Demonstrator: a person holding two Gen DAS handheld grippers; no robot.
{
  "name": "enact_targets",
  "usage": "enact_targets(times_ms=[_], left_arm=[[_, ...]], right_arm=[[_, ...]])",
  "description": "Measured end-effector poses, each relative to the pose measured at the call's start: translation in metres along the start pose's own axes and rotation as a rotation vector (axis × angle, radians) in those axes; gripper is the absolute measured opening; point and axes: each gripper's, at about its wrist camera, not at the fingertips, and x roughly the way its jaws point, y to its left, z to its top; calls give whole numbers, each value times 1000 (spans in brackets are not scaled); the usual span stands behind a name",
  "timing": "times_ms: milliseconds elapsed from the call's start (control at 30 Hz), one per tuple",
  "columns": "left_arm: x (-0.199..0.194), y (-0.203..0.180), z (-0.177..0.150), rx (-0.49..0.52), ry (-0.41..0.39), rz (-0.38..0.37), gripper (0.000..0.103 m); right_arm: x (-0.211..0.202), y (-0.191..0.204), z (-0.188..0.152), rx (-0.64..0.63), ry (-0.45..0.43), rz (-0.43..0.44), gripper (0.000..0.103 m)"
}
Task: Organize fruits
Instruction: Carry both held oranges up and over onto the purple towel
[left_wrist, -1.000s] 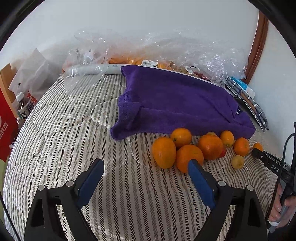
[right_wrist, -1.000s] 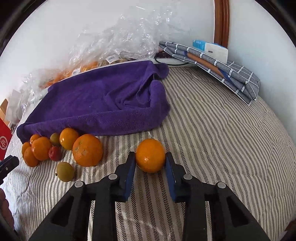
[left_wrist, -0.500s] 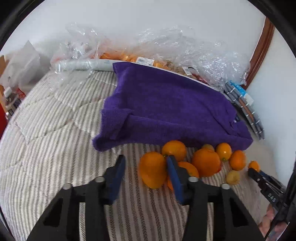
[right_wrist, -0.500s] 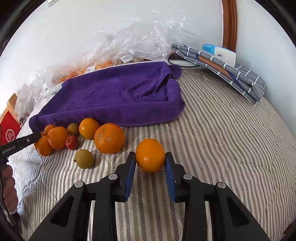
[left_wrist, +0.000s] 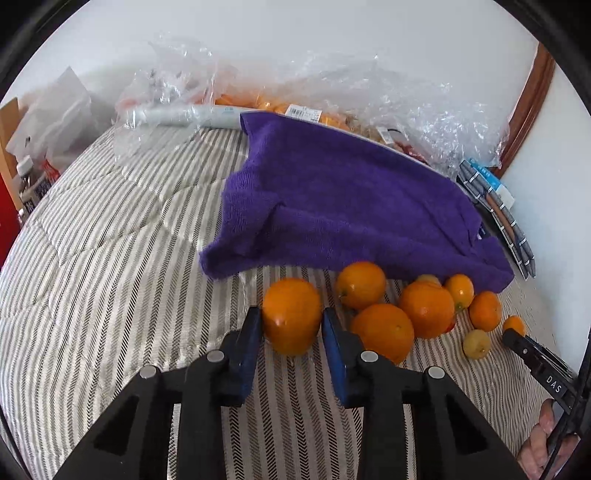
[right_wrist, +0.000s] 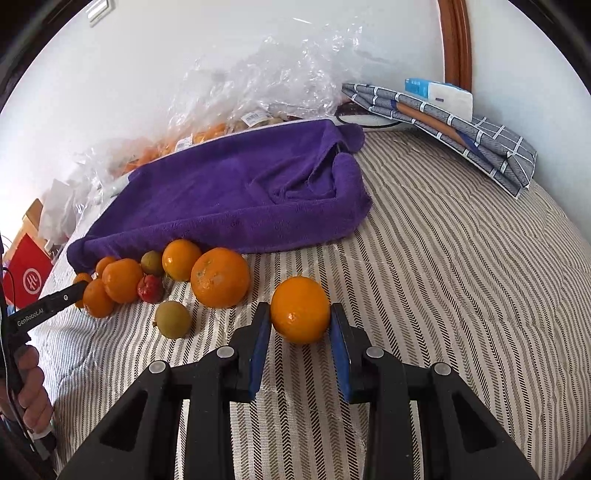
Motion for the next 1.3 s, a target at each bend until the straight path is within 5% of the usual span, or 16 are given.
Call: enact_targets(times_ms=[767,1300], left_arm=[[-30,-10,-5,40,-192,-17,31],[-46,-12,19,-9,-208,-100,31]], right_arm=[[-16,-5,0,25,-72,31,32],[-46,9,28,-14,-182,-12,32]])
